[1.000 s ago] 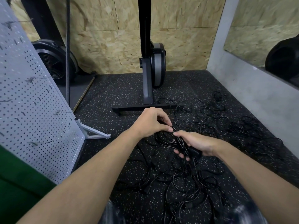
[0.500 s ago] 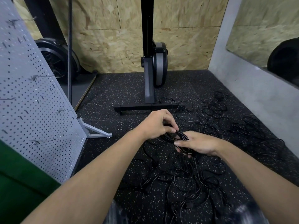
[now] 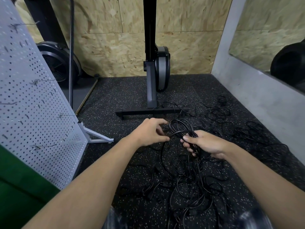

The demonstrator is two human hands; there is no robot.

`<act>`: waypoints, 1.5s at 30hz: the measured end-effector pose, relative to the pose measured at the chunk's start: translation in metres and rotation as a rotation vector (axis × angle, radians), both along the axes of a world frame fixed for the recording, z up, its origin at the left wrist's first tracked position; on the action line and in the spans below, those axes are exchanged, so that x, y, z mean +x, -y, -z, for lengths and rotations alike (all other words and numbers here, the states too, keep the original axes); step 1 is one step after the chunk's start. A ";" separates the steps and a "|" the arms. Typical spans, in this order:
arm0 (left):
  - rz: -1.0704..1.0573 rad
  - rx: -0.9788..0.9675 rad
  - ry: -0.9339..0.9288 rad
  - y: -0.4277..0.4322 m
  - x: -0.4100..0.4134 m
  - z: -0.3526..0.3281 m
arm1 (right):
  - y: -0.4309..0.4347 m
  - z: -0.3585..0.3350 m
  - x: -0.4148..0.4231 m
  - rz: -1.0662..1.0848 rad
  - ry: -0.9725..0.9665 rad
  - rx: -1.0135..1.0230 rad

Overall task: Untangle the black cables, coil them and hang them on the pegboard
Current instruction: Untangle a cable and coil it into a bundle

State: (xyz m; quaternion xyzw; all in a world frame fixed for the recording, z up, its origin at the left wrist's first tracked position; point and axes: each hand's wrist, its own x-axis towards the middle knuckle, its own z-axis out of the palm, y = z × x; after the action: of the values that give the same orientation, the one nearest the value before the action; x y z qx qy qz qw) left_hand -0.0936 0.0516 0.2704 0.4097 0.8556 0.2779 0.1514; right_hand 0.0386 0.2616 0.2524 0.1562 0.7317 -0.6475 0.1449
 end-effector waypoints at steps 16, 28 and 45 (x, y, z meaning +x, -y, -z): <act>-0.153 0.349 0.040 -0.008 0.001 -0.001 | 0.001 0.001 -0.005 0.072 0.025 0.097; -0.249 0.458 -0.013 -0.008 -0.005 -0.001 | 0.012 -0.011 0.001 -0.238 -0.139 0.273; -0.222 0.571 -0.007 -0.012 -0.011 0.002 | 0.012 -0.034 0.008 -0.414 -0.171 0.078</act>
State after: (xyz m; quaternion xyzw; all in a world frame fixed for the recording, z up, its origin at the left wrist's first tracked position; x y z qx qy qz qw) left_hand -0.1043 0.0638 0.2682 0.3407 0.7827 0.5208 -0.0040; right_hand 0.0466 0.2498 0.2868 -0.0470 0.7821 -0.5862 0.2060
